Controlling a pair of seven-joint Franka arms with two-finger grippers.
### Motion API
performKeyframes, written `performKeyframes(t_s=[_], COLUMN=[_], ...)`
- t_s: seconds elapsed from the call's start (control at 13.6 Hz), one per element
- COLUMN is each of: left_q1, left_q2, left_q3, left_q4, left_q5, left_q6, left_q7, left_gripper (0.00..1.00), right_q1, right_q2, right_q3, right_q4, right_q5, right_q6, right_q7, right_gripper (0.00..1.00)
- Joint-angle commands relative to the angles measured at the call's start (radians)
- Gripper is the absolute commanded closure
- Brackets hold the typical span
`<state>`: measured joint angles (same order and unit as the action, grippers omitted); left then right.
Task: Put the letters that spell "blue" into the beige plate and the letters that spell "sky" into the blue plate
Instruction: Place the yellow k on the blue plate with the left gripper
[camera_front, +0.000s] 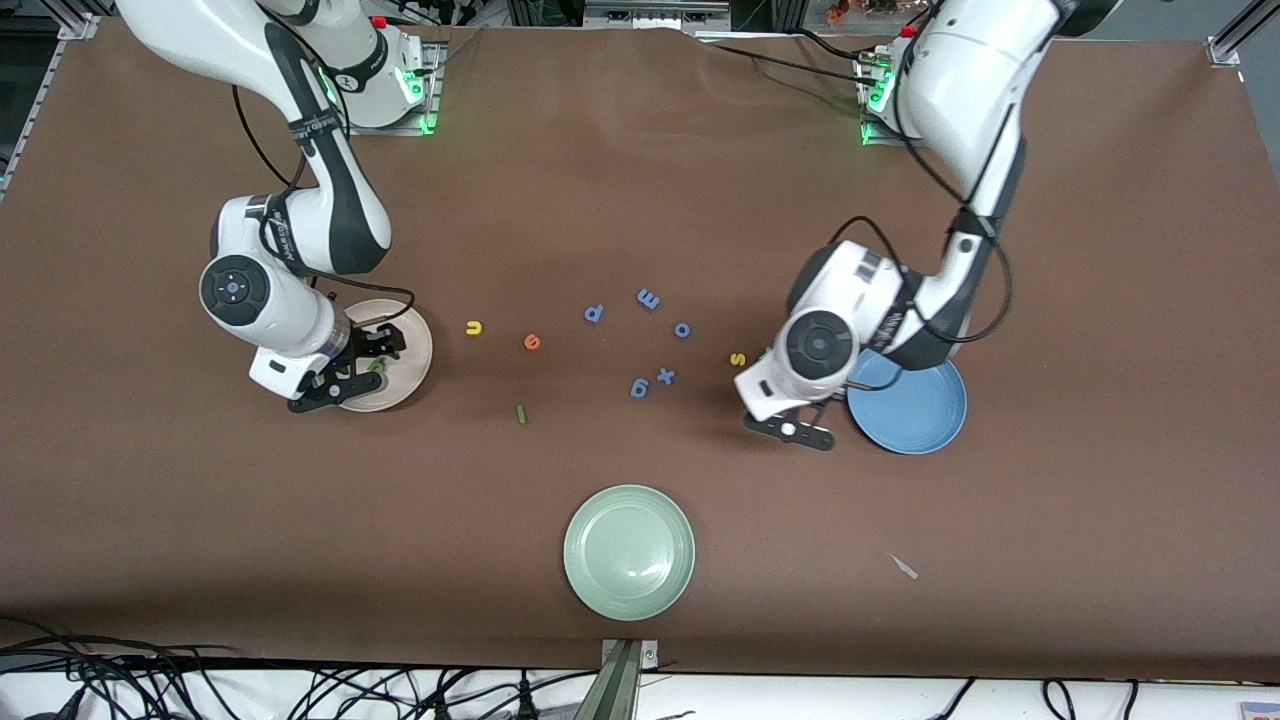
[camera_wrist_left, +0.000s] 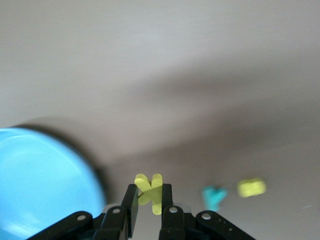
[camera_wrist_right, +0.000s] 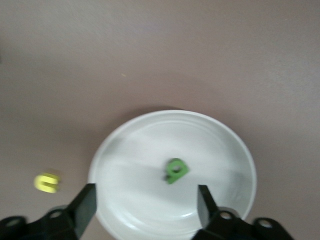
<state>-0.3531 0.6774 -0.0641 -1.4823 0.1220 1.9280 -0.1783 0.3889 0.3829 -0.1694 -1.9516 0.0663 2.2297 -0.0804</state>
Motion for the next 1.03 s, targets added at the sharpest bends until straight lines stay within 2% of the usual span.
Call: performKeyframes(t_s=[0.0,0.07,0.15,0.22,0.29,0.37,0.51,0.66,0.81,0.95], left_q1=[0.086,0.094,0.094,0.095,0.1,0.102,0.1,0.089,0.092,0.071], left_q2=[-0.013,-0.016,-0.021,-0.021,-0.022,-0.028,-0.039,-0.058,-0.056,-0.058], left_q3=[-0.005,-0.005,-0.005,-0.005,-0.003,-0.005,-0.011,-0.051,-0.085,-0.109], left_q4=[-0.033,-0.053,-0.061,-0.059,-0.059,-0.059,-0.059,-0.059,-0.061,-0.096], left_q5=[0.08,0.093,0.094,0.094,0.094,0.094,0.081,0.049,-0.083,-0.113], left_q6=[-0.017,-0.017,-0.021,-0.041,-0.052,-0.054,-0.058,-0.069,-0.057,-0.031], left_q7=[0.052,0.056,0.054,0.056,0.056,0.053,0.042,-0.014,-0.119,-0.165], left_gripper=[0.89,0.85,0.69,0.45,0.16,0.0,0.0,0.0,0.0,0.0], right_q1=[0.007,0.008,0.007,0.008,0.008,0.008,0.008,0.008,0.008,0.008], right_q2=[-0.01,-0.012,-0.013,-0.013,-0.012,-0.012,-0.013,-0.019,-0.019,-0.016], right_q3=[0.068,0.097,0.122,0.143,0.158,0.168,0.188,0.211,0.215,0.215], right_q4=[0.01,0.011,0.011,0.011,0.008,0.002,-0.042,-0.111,-0.171,-0.228], right_q5=[0.01,0.01,0.01,0.01,0.01,0.01,0.01,0.01,0.007,0.007], right_q6=[-0.022,-0.018,-0.015,-0.013,-0.012,-0.009,0.051,0.14,0.218,0.306], right_q7=[0.207,0.291,0.362,0.422,0.468,0.497,0.531,0.562,0.559,0.548], right_gripper=[0.0,0.0,0.0,0.0,0.0,0.0,0.0,0.0,0.0,0.0])
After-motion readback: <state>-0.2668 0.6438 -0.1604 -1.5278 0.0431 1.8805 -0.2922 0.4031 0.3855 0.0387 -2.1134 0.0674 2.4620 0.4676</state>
